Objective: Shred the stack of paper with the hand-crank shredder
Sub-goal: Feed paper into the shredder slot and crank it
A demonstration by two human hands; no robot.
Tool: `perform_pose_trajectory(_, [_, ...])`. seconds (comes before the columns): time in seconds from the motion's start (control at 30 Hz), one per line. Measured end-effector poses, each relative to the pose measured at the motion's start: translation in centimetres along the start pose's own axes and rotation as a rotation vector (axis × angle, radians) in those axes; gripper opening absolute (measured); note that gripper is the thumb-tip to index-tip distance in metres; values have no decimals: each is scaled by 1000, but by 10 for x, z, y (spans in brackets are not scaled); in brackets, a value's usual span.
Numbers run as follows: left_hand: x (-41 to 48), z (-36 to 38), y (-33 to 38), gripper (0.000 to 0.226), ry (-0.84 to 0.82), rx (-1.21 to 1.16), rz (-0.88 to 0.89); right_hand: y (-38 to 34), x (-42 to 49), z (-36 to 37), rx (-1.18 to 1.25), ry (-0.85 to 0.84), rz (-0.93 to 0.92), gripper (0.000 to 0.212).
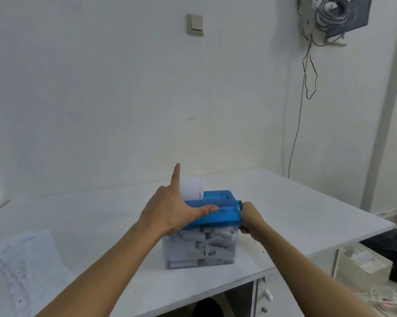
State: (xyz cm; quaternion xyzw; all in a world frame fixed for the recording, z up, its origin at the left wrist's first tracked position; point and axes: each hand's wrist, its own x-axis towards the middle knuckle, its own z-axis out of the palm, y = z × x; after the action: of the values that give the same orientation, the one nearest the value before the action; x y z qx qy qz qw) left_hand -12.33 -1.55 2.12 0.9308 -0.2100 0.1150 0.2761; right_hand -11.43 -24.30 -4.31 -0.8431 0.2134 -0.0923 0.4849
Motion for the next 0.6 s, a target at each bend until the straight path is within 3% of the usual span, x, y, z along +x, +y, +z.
perform_pose_trajectory(0.07, [-2,-1,2,150,0,-1,-3,8,-14,4,40,60,-20,21])
perform_pose_trajectory(0.27, [1,1,-1,159,-12,13,-31,19,-72,-4,229,136,-199,49])
perform_pose_trajectory(0.47, [5,1,-1,157,-31,40,-37,-5,-115,-46,184,86,-367,43])
perform_pose_trajectory(0.6, [6,0,-3,155,-49,12,-23,-33,-104,-57,-44,231,-528,51])
